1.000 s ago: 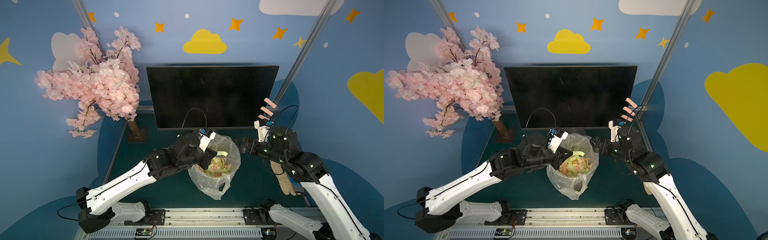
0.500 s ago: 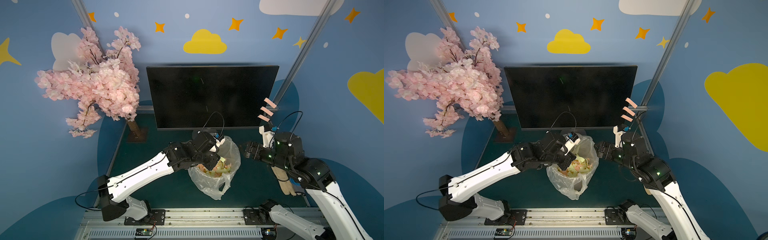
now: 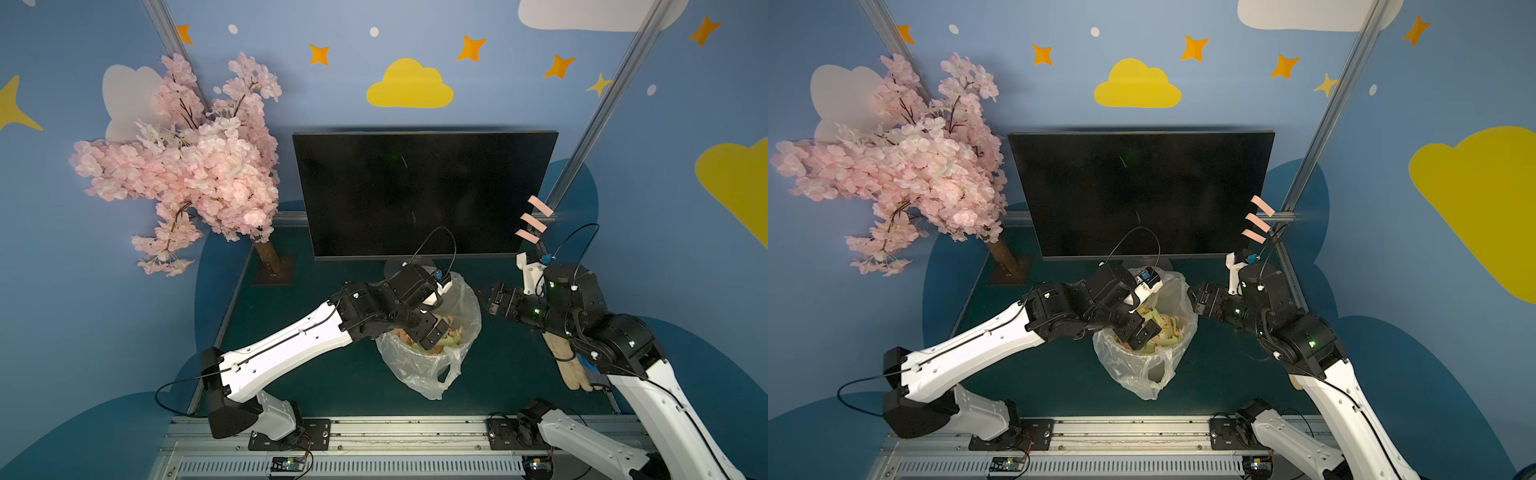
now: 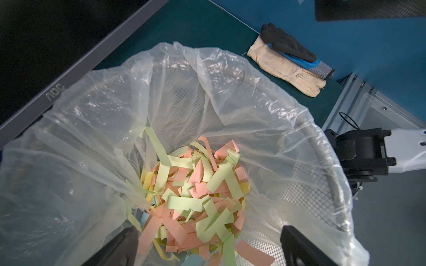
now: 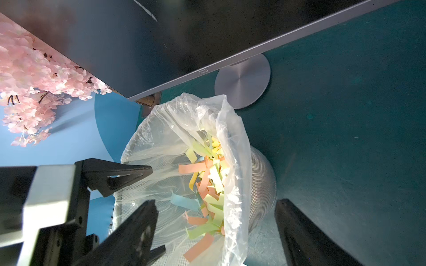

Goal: Remove the sticky note from the monitor
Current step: Place the sticky note in the trash bin, then tear off the sticky note from the monitor.

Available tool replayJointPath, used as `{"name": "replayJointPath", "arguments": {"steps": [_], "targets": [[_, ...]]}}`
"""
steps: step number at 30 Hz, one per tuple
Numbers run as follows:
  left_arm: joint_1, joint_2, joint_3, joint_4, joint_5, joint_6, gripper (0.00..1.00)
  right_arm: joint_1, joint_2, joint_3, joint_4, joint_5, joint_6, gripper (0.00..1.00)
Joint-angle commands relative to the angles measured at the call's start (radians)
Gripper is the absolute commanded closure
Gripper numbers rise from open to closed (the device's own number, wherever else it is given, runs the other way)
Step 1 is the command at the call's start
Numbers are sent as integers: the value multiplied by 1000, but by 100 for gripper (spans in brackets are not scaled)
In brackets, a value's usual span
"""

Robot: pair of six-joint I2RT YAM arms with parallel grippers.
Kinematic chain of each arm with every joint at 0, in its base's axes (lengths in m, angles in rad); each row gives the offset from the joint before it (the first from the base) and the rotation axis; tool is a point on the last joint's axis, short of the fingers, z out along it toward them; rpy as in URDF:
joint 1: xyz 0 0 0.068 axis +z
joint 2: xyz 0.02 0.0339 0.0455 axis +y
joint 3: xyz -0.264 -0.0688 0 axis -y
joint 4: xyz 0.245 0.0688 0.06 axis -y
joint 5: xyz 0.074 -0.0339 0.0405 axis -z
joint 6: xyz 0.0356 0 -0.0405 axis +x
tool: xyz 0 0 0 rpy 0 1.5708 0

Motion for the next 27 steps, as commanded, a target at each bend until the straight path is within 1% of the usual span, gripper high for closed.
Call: {"name": "replayJointPath", "arguments": {"steps": [1, 4, 6, 8, 11, 15, 18, 21, 22, 27], "targets": [[4, 3, 36, 11, -23, -2, 0, 0, 16, 30, -4, -2, 1, 15], [23, 2, 52, 32, -11, -34, 0, -3, 31, 63, -15, 9, -9, 15], [50, -4, 55, 58, 24, -68, 0, -7, 40, 86, -19, 17, -19, 15], [90, -14, 50, 97, 83, -109, 0, -23, 47, 106, -22, 19, -30, 15], [151, -33, 37, 186, 179, -175, 0, -78, 65, 144, -23, -10, -53, 14], [220, -31, 38, 314, 319, -254, 0, -229, 101, 200, -23, -132, -79, 14], [237, -11, 54, 410, 406, -299, 0, -407, 128, 235, -17, -253, -90, 13], [241, 29, 84, 497, 481, -340, 0, -583, 145, 240, 18, -390, -72, 14], [242, 44, 95, 529, 509, -359, 0, -631, 149, 239, 30, -416, -64, 13], [242, 134, 143, 692, 614, -476, 0, -699, 186, 255, 57, -420, -65, 14]]}}
